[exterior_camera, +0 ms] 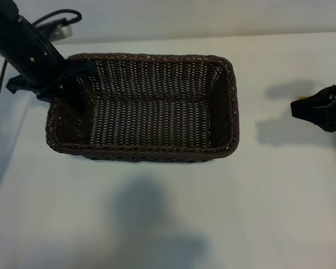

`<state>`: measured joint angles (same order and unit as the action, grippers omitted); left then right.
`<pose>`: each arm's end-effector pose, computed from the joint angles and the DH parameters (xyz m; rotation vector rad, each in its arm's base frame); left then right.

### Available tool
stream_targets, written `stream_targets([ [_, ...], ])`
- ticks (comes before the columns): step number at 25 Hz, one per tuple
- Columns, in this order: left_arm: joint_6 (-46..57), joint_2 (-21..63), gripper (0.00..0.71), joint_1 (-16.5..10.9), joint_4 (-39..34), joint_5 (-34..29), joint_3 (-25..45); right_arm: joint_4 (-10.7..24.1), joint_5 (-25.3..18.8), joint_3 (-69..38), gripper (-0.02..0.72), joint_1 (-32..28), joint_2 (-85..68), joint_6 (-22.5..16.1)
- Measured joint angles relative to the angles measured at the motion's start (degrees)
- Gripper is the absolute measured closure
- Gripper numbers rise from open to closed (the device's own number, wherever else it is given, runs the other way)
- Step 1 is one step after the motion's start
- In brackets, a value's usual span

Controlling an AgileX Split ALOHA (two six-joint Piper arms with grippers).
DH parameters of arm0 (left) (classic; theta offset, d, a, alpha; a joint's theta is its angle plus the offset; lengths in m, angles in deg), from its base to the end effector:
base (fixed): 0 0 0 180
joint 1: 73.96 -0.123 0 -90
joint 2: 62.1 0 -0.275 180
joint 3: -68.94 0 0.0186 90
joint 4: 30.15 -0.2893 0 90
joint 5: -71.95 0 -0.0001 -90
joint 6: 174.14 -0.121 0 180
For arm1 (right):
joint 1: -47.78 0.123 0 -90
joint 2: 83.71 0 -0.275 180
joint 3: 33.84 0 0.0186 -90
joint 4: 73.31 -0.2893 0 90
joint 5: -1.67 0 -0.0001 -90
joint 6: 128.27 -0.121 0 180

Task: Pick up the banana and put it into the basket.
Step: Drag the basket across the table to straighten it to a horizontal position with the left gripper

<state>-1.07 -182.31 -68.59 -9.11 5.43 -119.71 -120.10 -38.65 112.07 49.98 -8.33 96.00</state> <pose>0.4154 -0.0791 0.1576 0.1111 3.0577 -0.5229 0.2762 0.0678 0.2289 -0.3708 2.3500 0.5707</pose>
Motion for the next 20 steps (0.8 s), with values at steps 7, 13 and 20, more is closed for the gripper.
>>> stream_targets([
  [7, 0.67, -3.97, 0.546, 4.01, 0.75, 4.33, -0.06, 0.0, 0.0, 0.0, 0.111, 0.0, 0.0, -0.38],
  [13, 2.41, -7.66, 0.548, 5.23, 2.31, 8.21, -0.06, 0.0, 0.0, 0.0, 0.111, 0.0, 0.0, -0.5],
  [20, 2.41, -9.58, 0.549, 6.69, 2.57, 9.92, -0.06, 0.0, 0.0, 0.0, 0.111, 0.0, 0.0, -0.55],
])
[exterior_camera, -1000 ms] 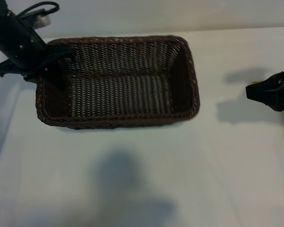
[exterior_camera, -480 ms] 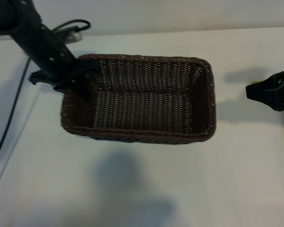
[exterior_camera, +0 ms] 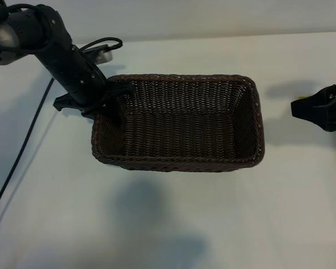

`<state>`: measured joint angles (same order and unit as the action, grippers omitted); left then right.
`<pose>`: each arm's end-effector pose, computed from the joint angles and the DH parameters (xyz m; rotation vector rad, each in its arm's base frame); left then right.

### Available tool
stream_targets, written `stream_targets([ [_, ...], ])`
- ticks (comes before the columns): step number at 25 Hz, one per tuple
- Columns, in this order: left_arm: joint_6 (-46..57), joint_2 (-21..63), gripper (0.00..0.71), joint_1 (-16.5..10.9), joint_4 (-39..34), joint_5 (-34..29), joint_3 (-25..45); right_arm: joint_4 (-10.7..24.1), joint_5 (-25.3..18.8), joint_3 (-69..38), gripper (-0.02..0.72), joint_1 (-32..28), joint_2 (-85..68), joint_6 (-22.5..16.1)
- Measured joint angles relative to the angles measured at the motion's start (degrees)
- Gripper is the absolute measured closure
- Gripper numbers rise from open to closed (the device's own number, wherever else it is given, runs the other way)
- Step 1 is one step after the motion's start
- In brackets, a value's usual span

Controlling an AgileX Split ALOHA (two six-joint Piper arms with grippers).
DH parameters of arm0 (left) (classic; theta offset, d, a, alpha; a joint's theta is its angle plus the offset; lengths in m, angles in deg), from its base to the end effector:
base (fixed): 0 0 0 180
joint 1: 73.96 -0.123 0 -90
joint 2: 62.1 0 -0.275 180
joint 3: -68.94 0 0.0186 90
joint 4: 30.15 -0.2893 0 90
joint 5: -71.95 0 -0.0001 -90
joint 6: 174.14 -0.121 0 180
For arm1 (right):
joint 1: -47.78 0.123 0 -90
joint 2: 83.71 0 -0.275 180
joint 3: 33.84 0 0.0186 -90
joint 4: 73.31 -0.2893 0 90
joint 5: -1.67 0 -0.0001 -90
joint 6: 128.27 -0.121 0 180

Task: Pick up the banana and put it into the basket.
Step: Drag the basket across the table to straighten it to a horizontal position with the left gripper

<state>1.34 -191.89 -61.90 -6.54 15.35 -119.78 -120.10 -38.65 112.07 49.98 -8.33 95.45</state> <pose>0.4243 -0.1321 0.0873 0.1035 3.0752 -0.5437 0.2762 0.0678 0.2289 -0.3597 2.3529 0.5752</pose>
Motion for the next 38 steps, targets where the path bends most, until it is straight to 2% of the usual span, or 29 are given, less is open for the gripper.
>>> stream_targets([
  [13, -0.11, 0.0, 0.544, 0.6, 0.18, 0.57, 0.0, 0.15, 0.0, 0.0, 0.111, 0.0, 0.0, -0.18],
  [16, -0.11, 0.0, 0.465, 0.6, 0.71, 0.51, 0.0, 0.15, 0.0, 0.0, 0.111, 0.0, 0.0, -0.18],
  [21, -0.11, 0.0, 0.242, 0.6, 1.81, 0.27, -0.18, 0.15, 0.0, 0.0, 0.111, 0.0, 0.0, -0.18],
  [24, -0.11, 0.0, 0.168, 0.6, 1.86, -0.45, -0.29, 0.15, 0.0, 0.0, 0.111, 0.0, 0.0, -0.18],
  [30, -0.06, 1.31, 0.152, 0.6, 1.7, -1.42, -0.29, 0.15, 0.0, 0.0, 0.111, 0.0, 0.0, -0.18],
  [38, 2.48, 5.45, 0.152, 0.6, -4.33, -4.13, -0.29, 0.15, 0.0, 0.0, 0.111, 0.0, 0.0, -0.46],
])
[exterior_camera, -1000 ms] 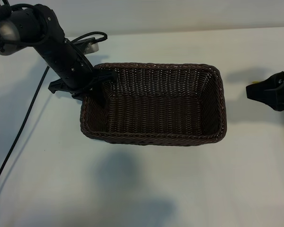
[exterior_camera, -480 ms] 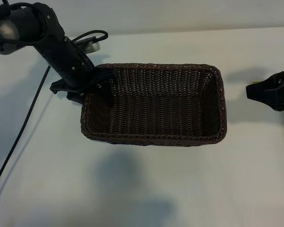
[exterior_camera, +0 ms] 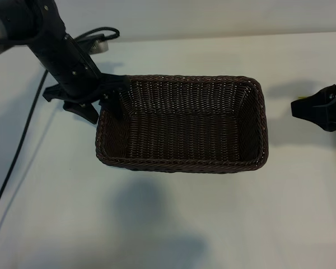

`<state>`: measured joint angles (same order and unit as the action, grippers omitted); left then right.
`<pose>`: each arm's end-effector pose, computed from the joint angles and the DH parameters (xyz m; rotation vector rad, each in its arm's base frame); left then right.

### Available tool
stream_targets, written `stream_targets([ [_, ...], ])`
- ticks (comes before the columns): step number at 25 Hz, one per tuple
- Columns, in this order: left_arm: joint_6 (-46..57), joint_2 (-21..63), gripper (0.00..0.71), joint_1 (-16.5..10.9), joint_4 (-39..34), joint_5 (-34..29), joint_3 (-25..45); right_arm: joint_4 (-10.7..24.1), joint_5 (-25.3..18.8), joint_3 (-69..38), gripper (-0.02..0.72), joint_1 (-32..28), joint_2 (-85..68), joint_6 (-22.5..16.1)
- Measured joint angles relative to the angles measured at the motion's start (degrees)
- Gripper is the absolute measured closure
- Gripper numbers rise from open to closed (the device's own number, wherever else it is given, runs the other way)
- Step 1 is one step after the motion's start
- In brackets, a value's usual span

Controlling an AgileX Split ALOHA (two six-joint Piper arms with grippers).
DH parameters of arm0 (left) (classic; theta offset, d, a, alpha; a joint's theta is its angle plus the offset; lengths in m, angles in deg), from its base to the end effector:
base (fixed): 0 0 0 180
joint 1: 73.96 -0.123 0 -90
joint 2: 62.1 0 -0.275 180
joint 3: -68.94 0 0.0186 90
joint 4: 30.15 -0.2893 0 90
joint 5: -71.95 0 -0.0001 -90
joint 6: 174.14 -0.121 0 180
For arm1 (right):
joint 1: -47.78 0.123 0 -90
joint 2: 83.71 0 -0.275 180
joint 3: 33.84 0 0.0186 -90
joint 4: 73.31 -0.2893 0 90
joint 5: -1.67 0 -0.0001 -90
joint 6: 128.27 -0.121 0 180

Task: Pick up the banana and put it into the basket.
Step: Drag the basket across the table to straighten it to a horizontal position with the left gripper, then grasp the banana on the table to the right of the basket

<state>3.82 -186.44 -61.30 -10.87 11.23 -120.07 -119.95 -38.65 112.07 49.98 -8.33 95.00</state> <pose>0.4171 -0.1294 0.1277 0.1547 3.0618 -0.4694 0.2761 0.0676 0.2287 -0.3528 2.3561 0.5764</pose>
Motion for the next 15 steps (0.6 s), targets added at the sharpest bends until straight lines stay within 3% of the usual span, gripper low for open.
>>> stream_targets([
  [10, 0.35, 4.2, 0.152, 0.0, -2.12, -4.28, -4.88, 0.0, 0.0, 0.0, 0.111, 0.0, 0.0, -0.25],
  [15, 3.71, 4.2, 0.152, -0.26, -10.78, -6.59, -11.16, 0.0, 0.0, 0.0, 0.111, 0.0, 0.0, -0.25],
])
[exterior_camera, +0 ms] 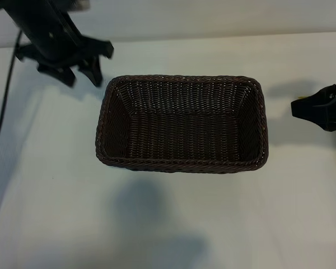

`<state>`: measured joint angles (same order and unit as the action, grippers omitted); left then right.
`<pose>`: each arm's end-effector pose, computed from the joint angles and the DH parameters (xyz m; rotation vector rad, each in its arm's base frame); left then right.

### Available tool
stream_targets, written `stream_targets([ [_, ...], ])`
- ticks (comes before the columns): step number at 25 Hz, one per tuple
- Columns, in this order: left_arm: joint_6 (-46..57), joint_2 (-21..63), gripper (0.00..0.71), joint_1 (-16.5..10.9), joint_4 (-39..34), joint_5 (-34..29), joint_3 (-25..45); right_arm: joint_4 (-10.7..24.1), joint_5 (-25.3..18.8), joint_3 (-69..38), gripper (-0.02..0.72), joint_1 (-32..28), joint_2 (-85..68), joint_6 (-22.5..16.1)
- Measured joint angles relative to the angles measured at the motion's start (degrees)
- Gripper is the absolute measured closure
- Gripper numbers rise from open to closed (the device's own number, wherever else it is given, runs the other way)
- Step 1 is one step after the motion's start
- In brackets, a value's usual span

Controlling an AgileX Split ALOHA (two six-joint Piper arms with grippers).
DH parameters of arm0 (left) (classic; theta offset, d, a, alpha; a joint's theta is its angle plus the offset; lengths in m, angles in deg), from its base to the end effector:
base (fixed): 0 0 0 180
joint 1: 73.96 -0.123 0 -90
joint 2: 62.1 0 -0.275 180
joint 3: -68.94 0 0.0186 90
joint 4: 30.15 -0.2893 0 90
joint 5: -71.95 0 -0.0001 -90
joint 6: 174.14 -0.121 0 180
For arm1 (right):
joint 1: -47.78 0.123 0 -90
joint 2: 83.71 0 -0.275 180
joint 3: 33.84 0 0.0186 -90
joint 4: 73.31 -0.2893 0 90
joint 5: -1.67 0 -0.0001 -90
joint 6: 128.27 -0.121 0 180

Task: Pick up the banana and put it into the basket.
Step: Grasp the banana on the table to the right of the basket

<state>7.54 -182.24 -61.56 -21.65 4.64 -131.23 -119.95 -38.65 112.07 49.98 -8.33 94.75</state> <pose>0.4389 -0.1134 0.2122 0.2122 2.9212 -0.2485 0.2761 0.0676 0.2287 -0.3477 2.3574 0.5785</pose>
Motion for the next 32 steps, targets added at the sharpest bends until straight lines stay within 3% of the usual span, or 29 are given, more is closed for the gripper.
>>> stream_targets([
  [4, 1.97, 0.11, 0.151, -2.51, -4.8, 0.0, -3.0, 0.0, 0.0, 0.0, 0.111, 0.0, 0.0, -0.11],
  [9, 3.14, 0.16, 0.151, -7.23, -6.43, 0.0, -3.25, 0.0, 0.0, 0.0, 0.111, 0.0, 0.0, -0.16],
  [15, 4.35, 0.16, 0.151, -10.7, -12.55, 0.0, -3.25, 0.0, 0.0, 0.0, 0.111, 0.0, 0.0, -0.16],
  [25, 3.79, 1.69, 0.151, -11.06, -13.06, 0.0, -3.19, 0.0, 0.0, 0.0, 0.111, 0.0, 0.0, -0.16],
  [32, 3.36, 11.98, 0.151, -11.06, -13.06, 0.0, 1.65, 0.0, 0.05, 0.0, 0.111, 0.0, 0.0, -0.16],
])
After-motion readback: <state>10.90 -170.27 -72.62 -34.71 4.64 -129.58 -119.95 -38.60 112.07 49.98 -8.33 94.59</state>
